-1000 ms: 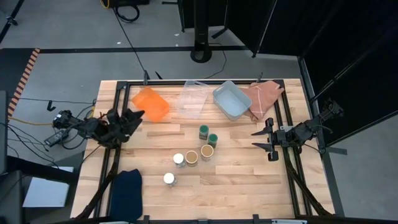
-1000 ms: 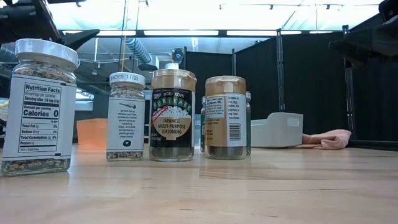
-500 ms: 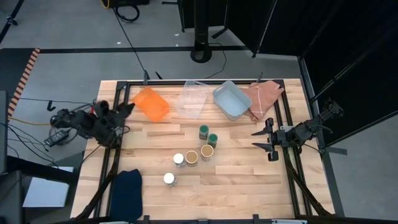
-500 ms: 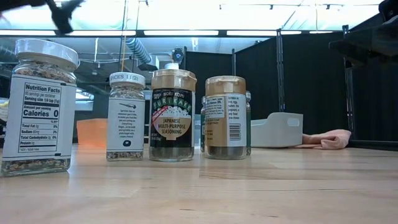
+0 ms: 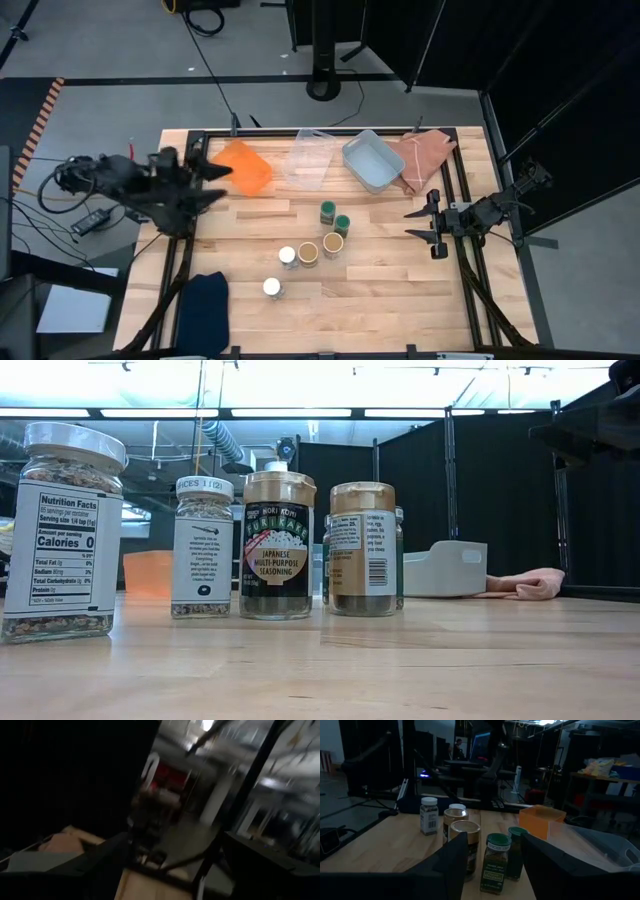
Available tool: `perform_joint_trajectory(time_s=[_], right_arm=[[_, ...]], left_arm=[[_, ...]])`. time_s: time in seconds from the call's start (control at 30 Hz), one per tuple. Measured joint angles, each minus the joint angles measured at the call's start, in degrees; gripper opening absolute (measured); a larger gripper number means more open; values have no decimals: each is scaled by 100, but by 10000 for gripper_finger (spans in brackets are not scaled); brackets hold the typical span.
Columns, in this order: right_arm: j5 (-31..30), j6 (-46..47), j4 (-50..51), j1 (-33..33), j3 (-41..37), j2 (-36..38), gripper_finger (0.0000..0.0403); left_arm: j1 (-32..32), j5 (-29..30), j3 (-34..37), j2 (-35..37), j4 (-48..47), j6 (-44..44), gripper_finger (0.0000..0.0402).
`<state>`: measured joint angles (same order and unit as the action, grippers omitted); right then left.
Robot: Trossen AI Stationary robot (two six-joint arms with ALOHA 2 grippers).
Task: Sort spices by type
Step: Put the top white seasoning bottle into the transparent bin
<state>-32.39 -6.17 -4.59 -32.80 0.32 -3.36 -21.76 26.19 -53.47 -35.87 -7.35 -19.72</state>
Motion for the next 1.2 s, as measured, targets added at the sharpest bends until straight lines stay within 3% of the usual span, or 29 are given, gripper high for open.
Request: perform_joint_trajectory(time_s=[0.27, 0.57, 0.67, 0.93, 1.2], right_arm=[[-1, 0, -1, -1, 0, -1, 190], [-6, -2, -276, 0, 1, -1, 190], [-1, 49, -802, -1, 1, -1, 190], [1, 1007, -3314, 5, 2, 1, 190], [-13, 7, -4709, 5, 1, -1, 190]], left_arm=[[-9, -79, -433, -789, 498, -20, 328], [-11, -286, -430, -1073, 1030, -333, 328], [-9, -284, -430, -1095, 1089, -390, 328], [-11, -121, -430, -1105, 1100, -134, 328], [-9, 279, -430, -1111, 1226, -239, 328]])
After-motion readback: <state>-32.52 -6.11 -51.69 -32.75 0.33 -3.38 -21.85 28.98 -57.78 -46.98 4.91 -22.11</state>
